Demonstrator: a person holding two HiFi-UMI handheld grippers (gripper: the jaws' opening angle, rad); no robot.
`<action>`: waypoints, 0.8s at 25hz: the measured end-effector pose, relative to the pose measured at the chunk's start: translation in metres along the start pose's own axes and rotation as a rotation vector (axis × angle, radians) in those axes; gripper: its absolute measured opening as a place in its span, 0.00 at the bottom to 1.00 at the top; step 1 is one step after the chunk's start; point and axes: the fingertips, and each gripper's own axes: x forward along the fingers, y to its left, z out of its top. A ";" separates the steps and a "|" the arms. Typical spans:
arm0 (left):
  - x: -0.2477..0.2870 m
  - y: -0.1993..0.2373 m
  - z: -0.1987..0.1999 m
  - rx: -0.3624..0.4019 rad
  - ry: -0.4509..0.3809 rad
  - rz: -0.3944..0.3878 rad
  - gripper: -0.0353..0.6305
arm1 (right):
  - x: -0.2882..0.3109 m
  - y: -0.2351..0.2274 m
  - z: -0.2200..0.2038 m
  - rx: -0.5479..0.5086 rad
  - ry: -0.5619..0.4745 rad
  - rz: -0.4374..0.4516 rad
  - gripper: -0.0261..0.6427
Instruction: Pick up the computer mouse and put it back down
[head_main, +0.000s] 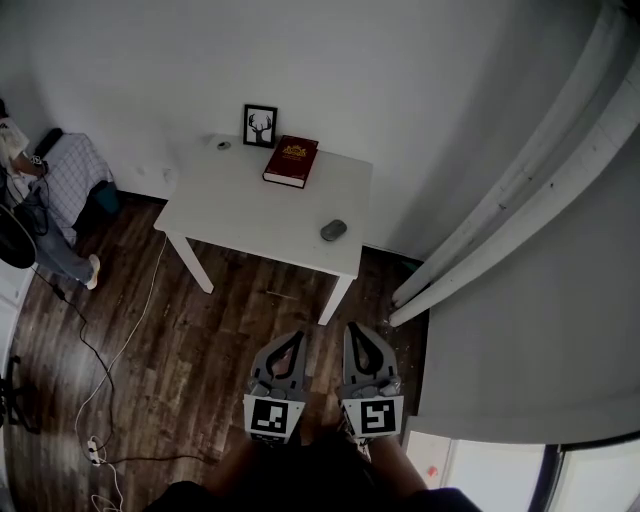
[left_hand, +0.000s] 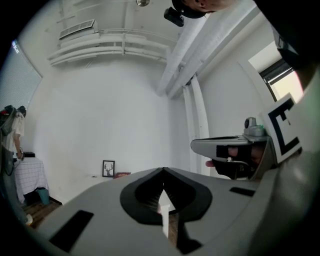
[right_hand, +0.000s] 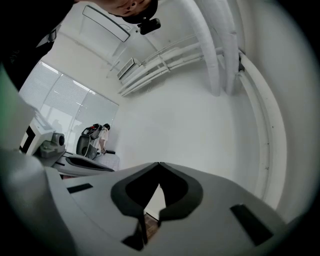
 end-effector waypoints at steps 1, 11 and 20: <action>-0.002 0.002 -0.002 -0.002 0.000 -0.005 0.05 | 0.000 0.003 0.000 -0.003 0.001 -0.002 0.07; 0.014 0.003 -0.020 -0.059 0.032 -0.018 0.05 | 0.003 -0.010 -0.021 -0.045 0.072 -0.009 0.07; 0.072 0.033 -0.021 -0.022 0.092 0.032 0.05 | 0.092 -0.048 -0.059 0.021 0.069 0.077 0.07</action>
